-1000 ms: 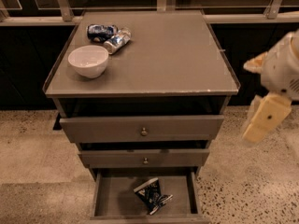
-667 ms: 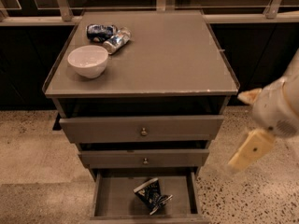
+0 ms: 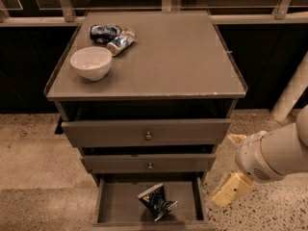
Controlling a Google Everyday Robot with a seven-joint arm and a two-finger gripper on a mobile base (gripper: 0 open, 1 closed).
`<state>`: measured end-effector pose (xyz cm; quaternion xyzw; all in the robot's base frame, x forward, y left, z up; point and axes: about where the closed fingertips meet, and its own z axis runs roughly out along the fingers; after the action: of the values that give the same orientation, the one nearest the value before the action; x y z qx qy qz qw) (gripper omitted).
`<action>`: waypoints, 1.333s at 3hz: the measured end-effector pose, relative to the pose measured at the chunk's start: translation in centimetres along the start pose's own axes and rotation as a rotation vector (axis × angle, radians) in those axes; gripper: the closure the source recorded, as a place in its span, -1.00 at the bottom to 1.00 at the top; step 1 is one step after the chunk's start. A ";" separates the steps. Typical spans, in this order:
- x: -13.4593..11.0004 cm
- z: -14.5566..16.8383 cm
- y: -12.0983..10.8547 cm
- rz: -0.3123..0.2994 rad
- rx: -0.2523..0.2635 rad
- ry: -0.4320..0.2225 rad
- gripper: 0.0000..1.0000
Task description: Pick blue chip bag from bottom drawer and place on counter
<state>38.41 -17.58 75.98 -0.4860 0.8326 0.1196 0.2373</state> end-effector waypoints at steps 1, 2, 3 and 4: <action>-0.3 -0.6 1.0 -0.017 0.043 0.001 -1.00; 2.0 3.2 3.9 0.021 0.018 -0.062 -1.00; 6.3 8.9 6.6 0.139 -0.002 -0.201 -1.00; 9.8 13.7 6.1 0.199 0.004 -0.283 -1.00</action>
Offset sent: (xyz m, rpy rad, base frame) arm -0.0719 0.0006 -0.1518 0.2681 -0.1795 -0.2129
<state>32.91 -16.01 59.02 -0.3790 0.8351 0.2080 0.3401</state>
